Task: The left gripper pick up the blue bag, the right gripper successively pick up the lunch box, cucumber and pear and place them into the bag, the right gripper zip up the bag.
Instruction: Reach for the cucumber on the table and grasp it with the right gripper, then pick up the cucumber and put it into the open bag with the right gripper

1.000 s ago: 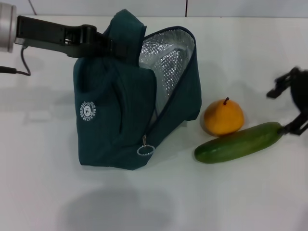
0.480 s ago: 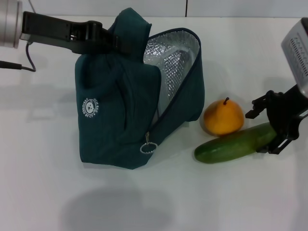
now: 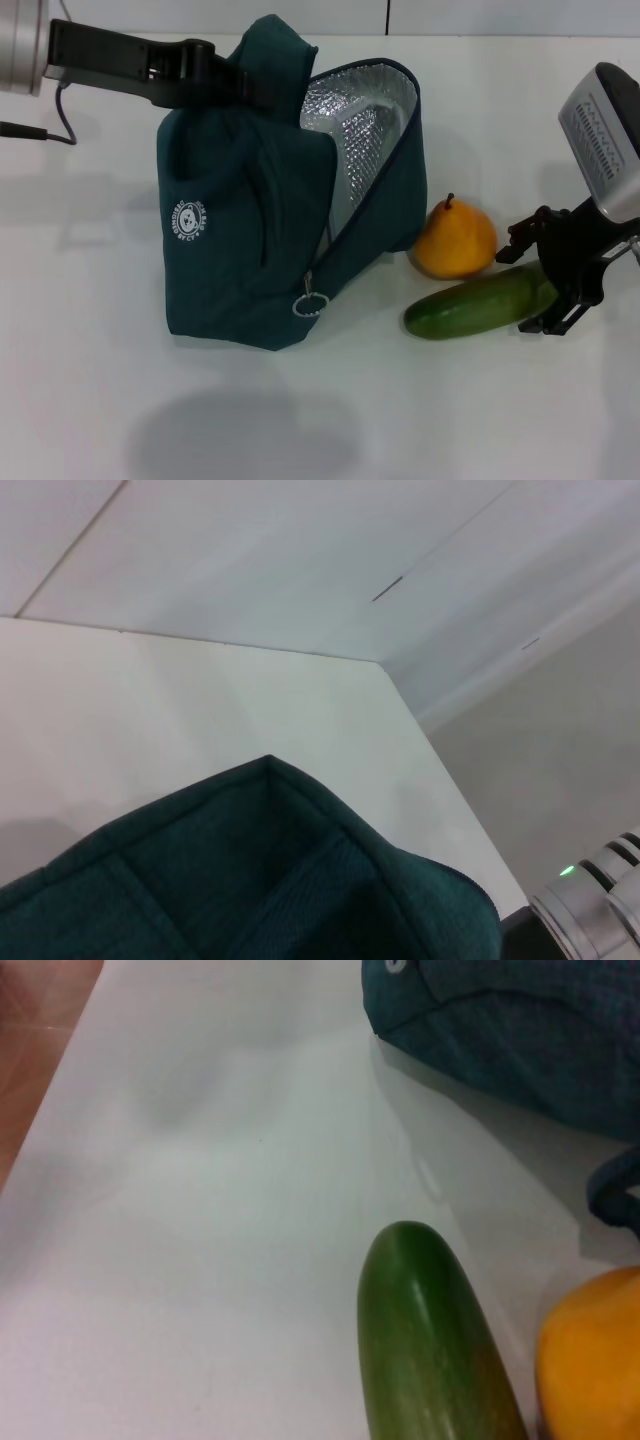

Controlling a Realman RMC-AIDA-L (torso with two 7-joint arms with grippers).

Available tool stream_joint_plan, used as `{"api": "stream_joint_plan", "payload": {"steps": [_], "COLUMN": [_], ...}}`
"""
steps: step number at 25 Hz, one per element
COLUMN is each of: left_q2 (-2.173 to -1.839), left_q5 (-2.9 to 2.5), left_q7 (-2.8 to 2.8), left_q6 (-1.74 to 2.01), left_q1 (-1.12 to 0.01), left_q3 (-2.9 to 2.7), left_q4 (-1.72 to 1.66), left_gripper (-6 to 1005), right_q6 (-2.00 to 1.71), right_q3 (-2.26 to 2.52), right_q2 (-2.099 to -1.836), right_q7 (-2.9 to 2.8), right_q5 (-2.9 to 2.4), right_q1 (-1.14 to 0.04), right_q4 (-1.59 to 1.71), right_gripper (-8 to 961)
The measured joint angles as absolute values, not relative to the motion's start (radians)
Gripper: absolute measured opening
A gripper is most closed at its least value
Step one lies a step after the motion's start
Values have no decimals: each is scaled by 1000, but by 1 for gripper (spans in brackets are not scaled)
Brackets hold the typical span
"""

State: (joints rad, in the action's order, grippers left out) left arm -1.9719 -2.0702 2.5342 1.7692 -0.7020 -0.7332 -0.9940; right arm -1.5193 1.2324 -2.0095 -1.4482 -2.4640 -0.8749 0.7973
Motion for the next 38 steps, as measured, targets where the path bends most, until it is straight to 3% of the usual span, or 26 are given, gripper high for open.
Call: {"api": "stream_joint_plan", "payload": {"steps": [22,28,38], "left_q2": [-1968,-1967,-1965], "left_q5": [-2071,-2071,-2071], "left_q7": [2534,2534,2534], "left_q6": [1764,1761,1761], "left_q1": [-707,-707,-703], "left_q3": [-733,-733,-732], "left_q4": [-994,-994,-994], "left_gripper": [43,43,44], "right_q6": [-1451,-1488,-1754], "right_q3": [1272,1271,1206], "right_q2": [-2014,-2014,-2009], "right_q7": [-1435,-1432,-1437], "right_q5": [-2461,-2455,-2375], "right_q1": [-867,-866,-845], "right_q4": [775,792,919], "right_gripper": [815,634,635]}}
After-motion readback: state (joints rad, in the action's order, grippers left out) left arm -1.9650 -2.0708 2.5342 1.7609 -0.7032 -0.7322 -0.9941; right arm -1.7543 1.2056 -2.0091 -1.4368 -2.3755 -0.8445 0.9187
